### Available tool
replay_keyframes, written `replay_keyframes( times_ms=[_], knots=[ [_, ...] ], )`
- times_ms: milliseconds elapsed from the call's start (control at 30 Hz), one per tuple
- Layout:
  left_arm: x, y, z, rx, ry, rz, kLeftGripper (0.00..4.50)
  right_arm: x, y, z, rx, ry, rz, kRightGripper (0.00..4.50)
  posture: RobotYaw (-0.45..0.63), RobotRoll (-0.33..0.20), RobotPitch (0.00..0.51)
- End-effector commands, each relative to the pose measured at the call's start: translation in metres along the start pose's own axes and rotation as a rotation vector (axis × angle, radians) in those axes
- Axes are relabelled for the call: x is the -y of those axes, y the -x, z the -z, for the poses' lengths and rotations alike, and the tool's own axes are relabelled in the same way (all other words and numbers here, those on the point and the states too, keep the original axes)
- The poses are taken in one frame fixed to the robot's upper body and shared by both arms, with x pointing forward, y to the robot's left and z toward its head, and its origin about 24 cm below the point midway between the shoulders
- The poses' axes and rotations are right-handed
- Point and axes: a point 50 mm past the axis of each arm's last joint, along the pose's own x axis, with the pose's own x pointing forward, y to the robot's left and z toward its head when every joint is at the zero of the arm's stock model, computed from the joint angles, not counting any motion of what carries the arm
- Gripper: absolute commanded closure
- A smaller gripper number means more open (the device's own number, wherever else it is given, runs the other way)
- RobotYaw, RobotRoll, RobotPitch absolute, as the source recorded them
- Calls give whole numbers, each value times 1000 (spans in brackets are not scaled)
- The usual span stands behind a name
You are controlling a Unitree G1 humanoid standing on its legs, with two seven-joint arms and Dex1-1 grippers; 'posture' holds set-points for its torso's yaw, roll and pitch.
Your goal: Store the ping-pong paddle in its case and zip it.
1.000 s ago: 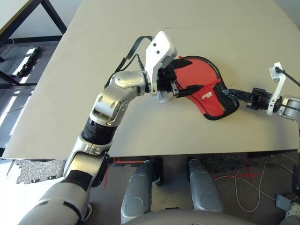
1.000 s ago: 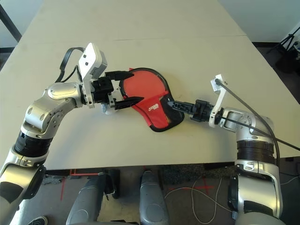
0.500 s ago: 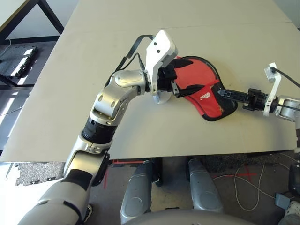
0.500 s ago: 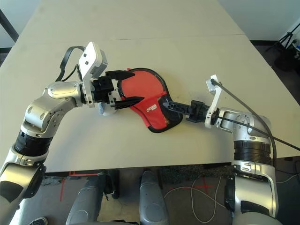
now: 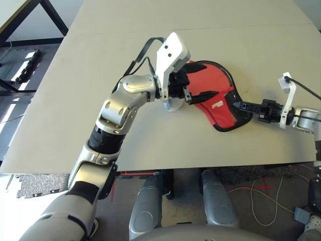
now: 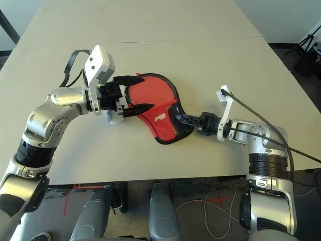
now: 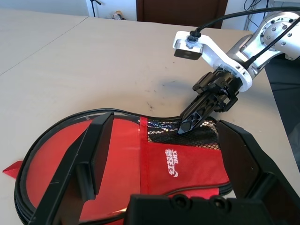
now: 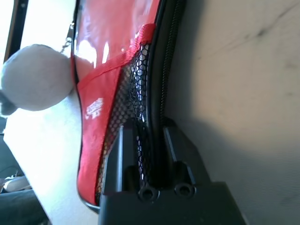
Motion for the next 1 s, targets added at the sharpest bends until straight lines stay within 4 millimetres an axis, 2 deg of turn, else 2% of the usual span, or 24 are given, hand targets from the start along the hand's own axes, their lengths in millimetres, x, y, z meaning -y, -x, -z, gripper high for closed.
replay_keyframes(
  times_ms=[33,233,400,733,1000],
  knots=[
    [1,-1,1,-6,-6,11,0,14,-3,25,-88,-93,66,4464,-42,0,265],
    [1,-2,1,-7,-10,9,0,18,9,32,-97,-112,87,4464,-43,0,266],
    [0,-2,1,-6,-11,7,0,20,29,37,-107,-117,99,4464,-48,0,267],
    [1,-4,2,2,-8,14,0,21,67,28,-73,-93,106,4464,-60,0,263],
    [1,-5,2,6,-9,17,0,20,85,28,-98,-73,111,4464,-64,0,265]
  ],
)
